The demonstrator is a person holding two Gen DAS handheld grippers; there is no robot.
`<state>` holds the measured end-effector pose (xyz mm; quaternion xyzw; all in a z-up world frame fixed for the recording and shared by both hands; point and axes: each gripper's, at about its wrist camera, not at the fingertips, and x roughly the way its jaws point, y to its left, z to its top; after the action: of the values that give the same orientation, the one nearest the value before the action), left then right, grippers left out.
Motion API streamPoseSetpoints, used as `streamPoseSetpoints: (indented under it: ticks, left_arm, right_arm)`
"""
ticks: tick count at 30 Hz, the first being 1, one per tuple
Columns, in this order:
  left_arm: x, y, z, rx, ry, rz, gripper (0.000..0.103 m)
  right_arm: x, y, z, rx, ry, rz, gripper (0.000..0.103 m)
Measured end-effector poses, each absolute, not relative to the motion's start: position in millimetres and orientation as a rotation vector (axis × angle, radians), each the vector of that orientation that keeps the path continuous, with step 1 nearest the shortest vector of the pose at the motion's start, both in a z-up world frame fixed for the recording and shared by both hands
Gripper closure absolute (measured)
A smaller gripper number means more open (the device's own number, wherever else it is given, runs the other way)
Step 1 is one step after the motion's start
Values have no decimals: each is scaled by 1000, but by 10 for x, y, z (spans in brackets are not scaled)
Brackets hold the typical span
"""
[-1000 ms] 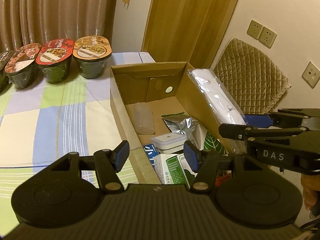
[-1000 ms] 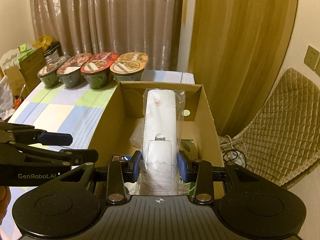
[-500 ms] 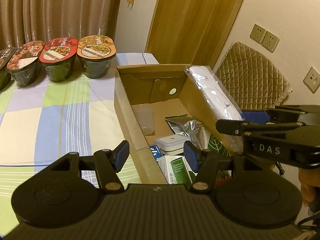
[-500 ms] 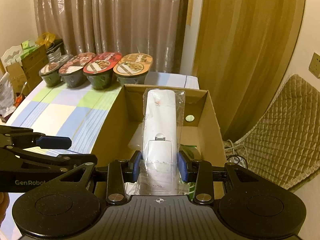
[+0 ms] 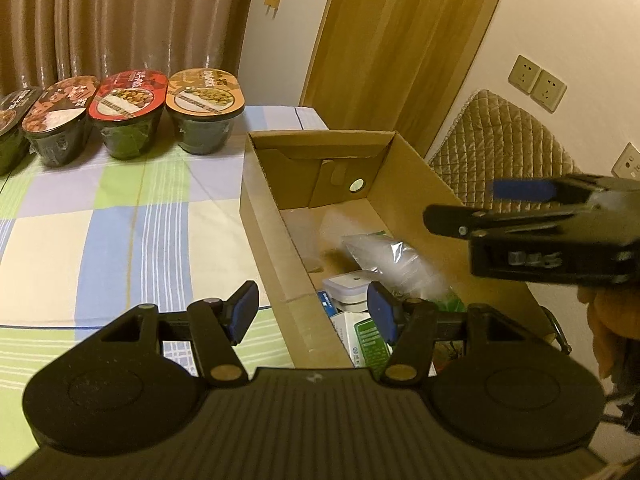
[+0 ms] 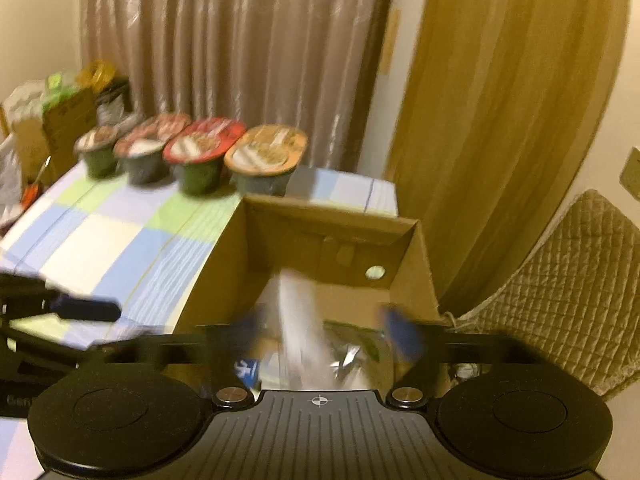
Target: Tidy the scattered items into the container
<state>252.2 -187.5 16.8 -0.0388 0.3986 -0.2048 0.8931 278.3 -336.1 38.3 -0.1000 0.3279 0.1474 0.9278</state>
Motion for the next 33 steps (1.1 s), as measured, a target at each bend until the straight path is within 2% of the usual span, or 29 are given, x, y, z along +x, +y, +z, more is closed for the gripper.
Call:
streamPoseSetpoints:
  ticks: [12, 15, 17, 21, 26, 33]
  left_arm:
    - [2347, -1838, 180, -82, 841, -422, 46]
    - [2229, -1846, 219, -77, 842, -423, 40]
    - [2134, -1858, 245, -73, 845, -419, 31]
    - [1917, -1874, 309, -66, 849, -407, 20]
    - [1618, -1882, 455, -56, 823, -372, 1]
    - [1247, -1891, 672, -40, 799, -346, 1]
  right_arm:
    - [2394, -3636, 242, -93, 760, 249, 14]
    - [2211, -3696, 240, -64, 775, 234, 14]
    - [2092, -3740, 266, -38, 781, 231, 14]
    - [1849, -3812, 356, -9, 779, 222, 14]
    - [1524, -3904, 453, 11, 787, 216, 14]
    - [1127, -4005, 600, 22, 797, 195, 14]
